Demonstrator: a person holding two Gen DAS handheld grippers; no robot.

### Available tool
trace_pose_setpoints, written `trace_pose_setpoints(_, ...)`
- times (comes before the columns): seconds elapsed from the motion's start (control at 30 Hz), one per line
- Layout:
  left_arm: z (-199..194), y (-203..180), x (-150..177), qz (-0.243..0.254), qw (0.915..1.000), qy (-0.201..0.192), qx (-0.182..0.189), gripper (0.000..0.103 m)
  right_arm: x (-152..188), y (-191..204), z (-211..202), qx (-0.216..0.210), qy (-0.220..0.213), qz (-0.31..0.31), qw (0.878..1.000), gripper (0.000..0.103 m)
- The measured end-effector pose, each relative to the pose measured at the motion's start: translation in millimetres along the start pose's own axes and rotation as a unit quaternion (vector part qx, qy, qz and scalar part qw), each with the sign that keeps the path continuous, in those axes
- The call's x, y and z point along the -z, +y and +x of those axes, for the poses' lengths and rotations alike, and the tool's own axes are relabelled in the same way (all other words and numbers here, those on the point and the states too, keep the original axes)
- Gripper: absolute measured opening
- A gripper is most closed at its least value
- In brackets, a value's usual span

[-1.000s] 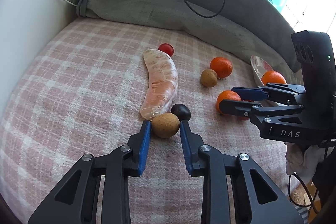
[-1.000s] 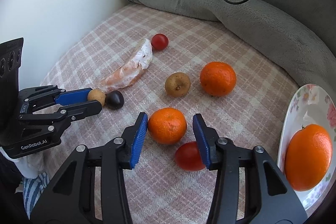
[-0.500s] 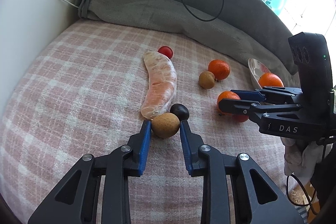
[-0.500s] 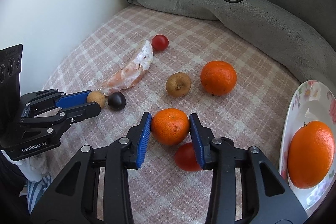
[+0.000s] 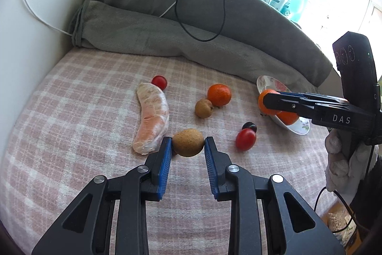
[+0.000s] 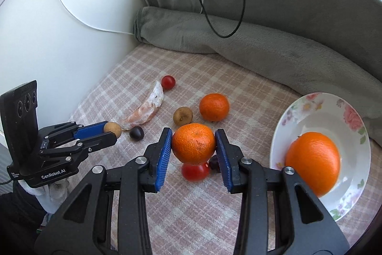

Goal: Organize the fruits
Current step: 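Lower the tangerine into the bowl with the right tool while the left tool drops the kiwi there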

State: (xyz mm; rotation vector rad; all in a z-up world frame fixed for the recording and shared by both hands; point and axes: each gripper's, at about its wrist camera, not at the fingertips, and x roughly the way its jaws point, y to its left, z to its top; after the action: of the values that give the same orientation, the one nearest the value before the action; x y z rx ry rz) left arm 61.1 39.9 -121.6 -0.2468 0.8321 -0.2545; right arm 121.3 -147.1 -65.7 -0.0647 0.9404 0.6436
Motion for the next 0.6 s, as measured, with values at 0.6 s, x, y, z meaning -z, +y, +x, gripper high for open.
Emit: trace_pose_setpoints(0.6, 39, -83, -33, 0.066, 0.9957, -0.002, 0.064, 0.027, 18, -102, -74, 0.071, -0.061, 0.096, 0.991, 0.039)
